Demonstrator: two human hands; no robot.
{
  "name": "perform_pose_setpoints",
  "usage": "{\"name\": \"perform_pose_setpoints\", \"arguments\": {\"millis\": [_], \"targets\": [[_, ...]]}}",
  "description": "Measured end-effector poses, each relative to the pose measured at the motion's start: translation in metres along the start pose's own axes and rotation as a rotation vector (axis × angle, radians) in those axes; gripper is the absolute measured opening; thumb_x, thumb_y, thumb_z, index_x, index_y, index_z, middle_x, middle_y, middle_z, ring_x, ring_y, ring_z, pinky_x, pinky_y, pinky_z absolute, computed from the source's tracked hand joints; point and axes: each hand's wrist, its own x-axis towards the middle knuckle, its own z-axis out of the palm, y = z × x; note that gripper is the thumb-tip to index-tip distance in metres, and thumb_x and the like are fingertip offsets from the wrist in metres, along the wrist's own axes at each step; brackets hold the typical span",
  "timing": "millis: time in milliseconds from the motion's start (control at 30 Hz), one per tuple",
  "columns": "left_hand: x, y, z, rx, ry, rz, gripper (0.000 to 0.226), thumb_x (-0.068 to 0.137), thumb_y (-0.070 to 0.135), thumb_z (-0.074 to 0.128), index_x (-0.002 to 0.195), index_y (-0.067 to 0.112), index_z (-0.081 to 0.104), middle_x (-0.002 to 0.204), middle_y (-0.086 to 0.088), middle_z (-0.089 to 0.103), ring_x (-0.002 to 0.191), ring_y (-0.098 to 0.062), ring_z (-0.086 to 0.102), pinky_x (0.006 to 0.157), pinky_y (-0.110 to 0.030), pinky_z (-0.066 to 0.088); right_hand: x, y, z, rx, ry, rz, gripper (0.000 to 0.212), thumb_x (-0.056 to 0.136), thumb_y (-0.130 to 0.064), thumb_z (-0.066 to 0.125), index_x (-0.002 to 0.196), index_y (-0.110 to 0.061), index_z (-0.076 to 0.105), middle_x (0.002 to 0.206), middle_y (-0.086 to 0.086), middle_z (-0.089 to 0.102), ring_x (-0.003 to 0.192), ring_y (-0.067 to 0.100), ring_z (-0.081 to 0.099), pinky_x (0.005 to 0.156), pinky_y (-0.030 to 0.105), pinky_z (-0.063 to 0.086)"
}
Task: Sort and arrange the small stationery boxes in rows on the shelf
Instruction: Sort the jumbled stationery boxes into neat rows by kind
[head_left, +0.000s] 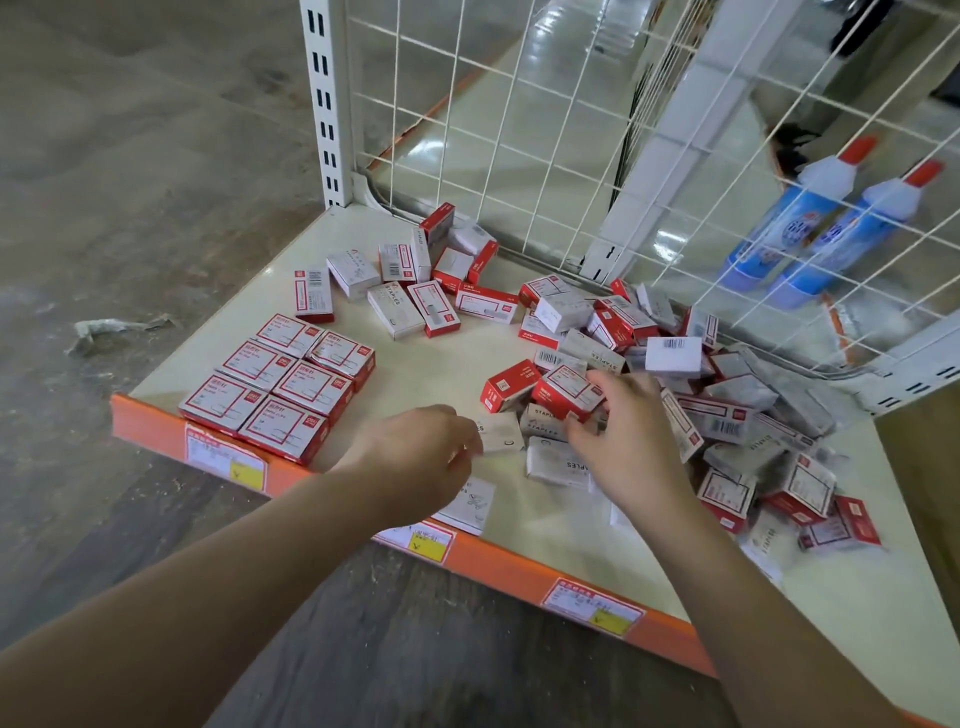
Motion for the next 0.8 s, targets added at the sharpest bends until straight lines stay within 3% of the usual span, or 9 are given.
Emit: {"name": "perform_pose_setpoints", "arguments": {"millis": [100, 267, 500, 600, 700, 800], "targets": [[-0.001, 0.0, 0.001, -0.012, 0.0, -0.011, 0.027, 0.095, 0.025, 0.04, 0.113, 0.029, 0.06, 0.112, 0.008, 0.058, 0.1, -0.013, 0.056, 0.081, -0.033, 0.051, 0.004, 0.0, 0.002, -0.022, -0.019, 0.038, 0.046, 0.087, -0.02, 0.061, 0.13, -0.008, 0.048, 0.125, 0.011, 0.042, 0.115, 0.024, 0.046, 0.097, 0.026, 0.034], [-0.003, -0.003, 0.0, -0.038, 0.025, -0.03, 0.029, 0.096, 0.024, 0.039, 0.117, 0.028, 0.059, 0.117, 0.009, 0.056, 0.102, -0.011, 0.053, 0.073, -0.022, 0.047, 0.014, 0.009, 0.007, 0.031, -0.017, 0.106, 0.036, 0.085, -0.023, 0.064, 0.119, -0.013, 0.058, 0.12, 0.008, 0.054, 0.105, 0.022, 0.054, 0.08, 0.023, 0.038], [-0.005, -0.009, -0.004, -0.058, 0.071, -0.086, 0.027, 0.094, 0.033, 0.044, 0.118, 0.033, 0.055, 0.111, 0.013, 0.056, 0.095, -0.007, 0.054, 0.073, -0.025, 0.05, 0.01, 0.005, 0.003, 0.24, -0.019, 0.112, 0.036, 0.079, -0.018, 0.072, 0.112, -0.015, 0.058, 0.11, 0.001, 0.062, 0.094, 0.013, 0.057, 0.07, 0.021, 0.041], [-0.004, -0.009, -0.006, -0.11, 0.086, -0.134, 0.029, 0.093, 0.039, 0.045, 0.12, 0.031, 0.053, 0.109, 0.012, 0.057, 0.09, -0.007, 0.055, 0.075, -0.029, 0.053, 0.002, -0.004, 0.004, 0.343, -0.044, 0.056, 0.033, 0.077, -0.013, 0.074, 0.101, -0.022, 0.054, 0.108, -0.003, 0.061, 0.098, 0.012, 0.059, 0.079, 0.022, 0.047], [-0.004, -0.007, -0.006, -0.253, 0.114, -0.167, 0.035, 0.094, 0.043, 0.044, 0.125, 0.027, 0.052, 0.113, 0.008, 0.06, 0.087, -0.007, 0.055, 0.076, -0.027, 0.052, -0.005, -0.012, 0.006, 0.341, -0.045, 0.016, 0.04, 0.075, -0.016, 0.076, 0.107, -0.021, 0.052, 0.116, -0.001, 0.055, 0.107, 0.015, 0.055, 0.091, 0.031, 0.048], [-0.005, -0.003, -0.007, -0.347, 0.137, -0.138, 0.041, 0.095, 0.041, 0.042, 0.133, 0.025, 0.047, 0.119, 0.007, 0.059, 0.088, -0.005, 0.051, 0.07, -0.02, 0.045, -0.014, -0.02, 0.008, 0.3, -0.035, -0.05, 0.045, 0.075, -0.016, 0.076, 0.113, -0.02, 0.052, 0.116, -0.004, 0.048, 0.109, 0.014, 0.052, 0.088, 0.021, 0.044]]}}
